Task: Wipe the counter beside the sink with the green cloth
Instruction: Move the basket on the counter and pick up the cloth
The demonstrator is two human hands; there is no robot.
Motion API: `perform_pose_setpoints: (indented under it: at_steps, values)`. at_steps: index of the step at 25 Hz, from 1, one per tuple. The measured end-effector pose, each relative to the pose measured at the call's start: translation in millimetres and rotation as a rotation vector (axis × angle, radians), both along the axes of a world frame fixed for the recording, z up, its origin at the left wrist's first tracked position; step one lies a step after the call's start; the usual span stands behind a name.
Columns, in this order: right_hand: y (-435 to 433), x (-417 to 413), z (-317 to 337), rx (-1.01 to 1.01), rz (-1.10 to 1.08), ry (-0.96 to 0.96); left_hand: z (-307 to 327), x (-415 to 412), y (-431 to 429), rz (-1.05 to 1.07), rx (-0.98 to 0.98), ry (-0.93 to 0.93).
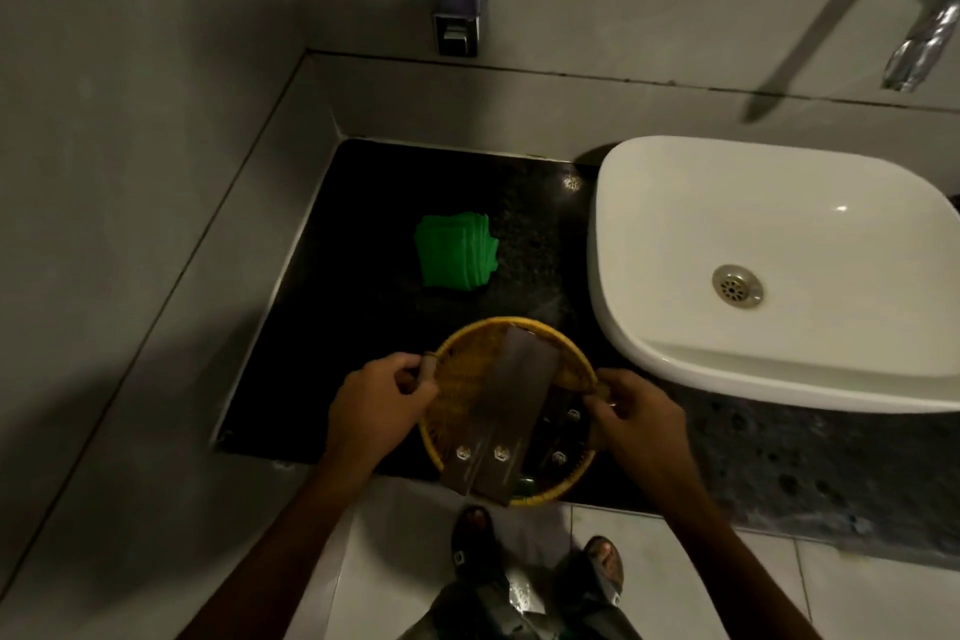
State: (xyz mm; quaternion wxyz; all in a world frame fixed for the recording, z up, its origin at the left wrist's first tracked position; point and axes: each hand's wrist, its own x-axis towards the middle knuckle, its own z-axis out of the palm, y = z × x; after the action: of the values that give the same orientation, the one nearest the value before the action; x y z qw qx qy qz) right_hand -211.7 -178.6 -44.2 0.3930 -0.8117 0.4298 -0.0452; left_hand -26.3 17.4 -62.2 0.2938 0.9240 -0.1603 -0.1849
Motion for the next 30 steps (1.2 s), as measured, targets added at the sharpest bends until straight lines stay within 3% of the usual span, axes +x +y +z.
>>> perform_pose_setpoints:
  at_steps: [5, 11, 13, 16, 19, 22, 25, 30]
  values:
    - [30.4, 87.3, -6.6, 0.097, 0.105, -0.127, 8.6, 59.0, 42.4, 0.121, 0.032, -0.095]
    - [31.6, 126.3, -18.2, 0.128, 0.187, -0.041, 8.7, 94.4, 54.2, 0.160, 0.163, -0.104]
    - [4.2, 146.5, -18.7, 0.111, 0.087, -0.048, 13.0, 116.2, 31.9, 0.138, 0.103, -0.145]
    - [-35.6, 201.9, -25.7, 0.079, 0.026, 0.005, 9.6, 147.0, -37.0, 0.001, 0.024, -0.042]
    - [-46.4, 248.5, -41.9, 0.263, -0.061, 0.072, -7.2, 163.0, -103.2, -0.135, 0.067, 0.107]
    - [-46.2, 260.5, -53.5, 0.536, -0.256, -0.023, -21.3, 164.4, -131.2, 0.092, -0.078, 0.295]
    - [-46.0, 248.6, -53.7, 0.618, -0.207, -0.024, -16.7, 154.9, -138.5, 0.270, -0.249, 0.448]
    - [-52.1, 186.3, -9.3, 0.716, -0.091, -0.450, 52.0, 120.3, -132.2, 0.135, -0.625, 0.615]
